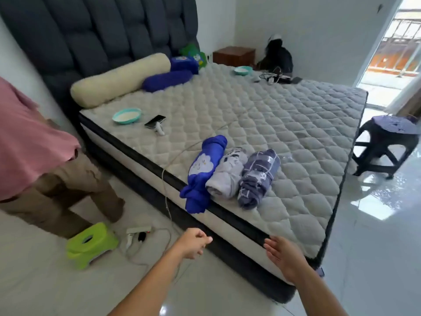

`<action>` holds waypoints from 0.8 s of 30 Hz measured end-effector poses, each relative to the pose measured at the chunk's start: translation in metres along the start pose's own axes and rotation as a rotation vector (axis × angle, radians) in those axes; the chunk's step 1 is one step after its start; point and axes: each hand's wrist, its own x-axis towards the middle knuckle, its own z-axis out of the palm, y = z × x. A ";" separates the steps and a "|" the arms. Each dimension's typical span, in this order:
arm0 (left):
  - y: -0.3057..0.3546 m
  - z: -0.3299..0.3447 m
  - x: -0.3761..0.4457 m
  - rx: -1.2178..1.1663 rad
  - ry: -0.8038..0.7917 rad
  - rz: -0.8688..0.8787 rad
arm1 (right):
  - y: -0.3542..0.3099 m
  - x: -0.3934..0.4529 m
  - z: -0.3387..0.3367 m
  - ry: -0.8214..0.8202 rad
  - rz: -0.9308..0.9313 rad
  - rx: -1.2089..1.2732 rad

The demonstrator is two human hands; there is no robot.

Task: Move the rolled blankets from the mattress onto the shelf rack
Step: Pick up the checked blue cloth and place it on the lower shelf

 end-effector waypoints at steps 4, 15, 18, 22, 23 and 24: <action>0.048 0.029 0.057 0.030 -0.075 -0.001 | -0.023 0.036 -0.009 0.067 -0.043 -0.046; 0.134 0.040 0.215 -0.218 -0.297 -0.235 | -0.113 0.155 0.014 0.224 0.024 -0.062; 0.148 0.042 0.240 -0.139 -0.402 -0.300 | -0.126 0.184 0.030 0.218 0.076 -0.057; 0.170 0.048 0.266 -0.119 -0.438 -0.378 | -0.144 0.222 0.050 0.185 0.142 -0.136; 0.175 0.051 0.271 -0.121 -0.440 -0.397 | -0.152 0.232 0.052 0.178 0.161 -0.163; 0.180 0.053 0.276 -0.115 -0.449 -0.419 | -0.161 0.242 0.054 0.173 0.174 -0.187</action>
